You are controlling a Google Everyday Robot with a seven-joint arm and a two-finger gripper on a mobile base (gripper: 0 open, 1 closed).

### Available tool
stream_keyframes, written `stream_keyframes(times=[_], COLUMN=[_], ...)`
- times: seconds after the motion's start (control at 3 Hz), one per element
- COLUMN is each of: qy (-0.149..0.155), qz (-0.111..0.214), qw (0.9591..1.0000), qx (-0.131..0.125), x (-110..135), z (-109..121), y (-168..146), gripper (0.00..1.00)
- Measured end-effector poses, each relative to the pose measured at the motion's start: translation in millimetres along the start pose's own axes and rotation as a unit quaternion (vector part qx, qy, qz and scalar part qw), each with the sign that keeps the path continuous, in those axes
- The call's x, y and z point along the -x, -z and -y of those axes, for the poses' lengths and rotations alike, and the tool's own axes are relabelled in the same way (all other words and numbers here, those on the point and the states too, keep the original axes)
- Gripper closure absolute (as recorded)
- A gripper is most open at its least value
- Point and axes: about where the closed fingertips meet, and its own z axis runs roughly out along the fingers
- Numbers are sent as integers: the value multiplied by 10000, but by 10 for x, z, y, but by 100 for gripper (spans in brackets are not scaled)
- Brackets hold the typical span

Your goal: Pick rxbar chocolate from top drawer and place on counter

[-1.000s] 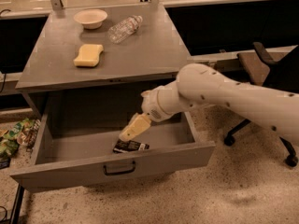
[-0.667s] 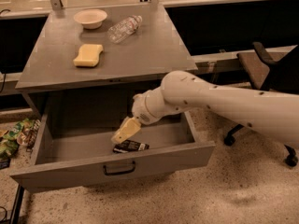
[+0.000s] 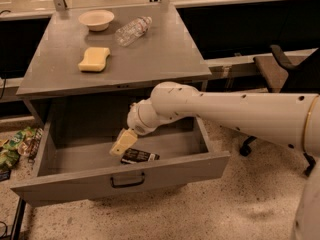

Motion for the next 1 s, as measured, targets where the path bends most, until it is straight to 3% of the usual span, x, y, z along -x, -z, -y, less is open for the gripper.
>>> stream_keyframes(times=[0.33,1.0], qy=[241,157], qz=[-297,-647], qw=[9992,9972], qx=[-129,-331], x=[-115,-439], z=[-66,-221], y=[-117,-173], gripper=[0,0])
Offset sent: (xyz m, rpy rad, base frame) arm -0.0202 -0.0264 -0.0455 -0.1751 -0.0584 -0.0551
